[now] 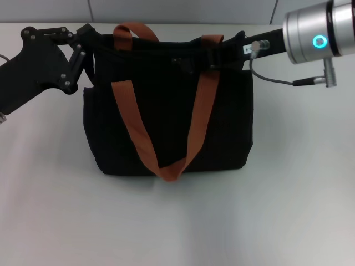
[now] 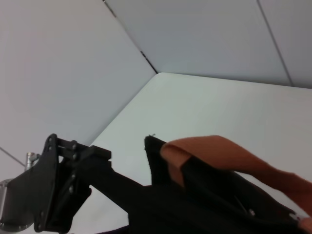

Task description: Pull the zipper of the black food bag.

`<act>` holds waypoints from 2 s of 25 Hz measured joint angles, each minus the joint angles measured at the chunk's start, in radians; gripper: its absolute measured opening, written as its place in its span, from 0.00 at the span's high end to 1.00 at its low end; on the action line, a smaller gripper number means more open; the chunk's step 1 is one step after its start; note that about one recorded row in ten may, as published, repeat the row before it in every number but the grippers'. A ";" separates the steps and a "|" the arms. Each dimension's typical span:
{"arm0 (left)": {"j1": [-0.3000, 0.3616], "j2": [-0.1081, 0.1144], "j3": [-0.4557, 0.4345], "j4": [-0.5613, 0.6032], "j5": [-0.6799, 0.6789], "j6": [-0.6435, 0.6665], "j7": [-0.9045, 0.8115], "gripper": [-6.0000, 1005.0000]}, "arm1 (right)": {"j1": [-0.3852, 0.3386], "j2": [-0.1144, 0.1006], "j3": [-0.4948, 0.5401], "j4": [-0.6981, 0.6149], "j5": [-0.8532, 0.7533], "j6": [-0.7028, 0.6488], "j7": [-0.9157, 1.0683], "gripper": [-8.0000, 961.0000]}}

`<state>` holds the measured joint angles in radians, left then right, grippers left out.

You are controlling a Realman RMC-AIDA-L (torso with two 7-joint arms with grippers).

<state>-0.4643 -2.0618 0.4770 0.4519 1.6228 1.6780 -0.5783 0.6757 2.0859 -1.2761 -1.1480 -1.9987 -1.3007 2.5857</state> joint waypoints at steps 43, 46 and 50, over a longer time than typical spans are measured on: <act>-0.011 -0.001 -0.002 -0.001 -0.001 -0.023 0.000 0.83 | -0.160 -0.007 0.252 0.023 0.260 -0.123 -0.232 0.99; -0.010 -0.001 -0.002 -0.004 -0.001 -0.025 0.000 0.83 | -0.160 -0.007 0.323 0.086 0.297 -0.194 -0.331 0.89; -0.009 -0.001 -0.001 -0.007 0.000 -0.026 0.000 0.82 | -0.161 -0.010 0.403 0.196 0.390 -0.336 -0.538 0.66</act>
<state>-0.4738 -2.0632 0.4755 0.4452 1.6225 1.6521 -0.5783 0.5152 2.0757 -0.8731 -0.9524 -1.6083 -1.6371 2.0476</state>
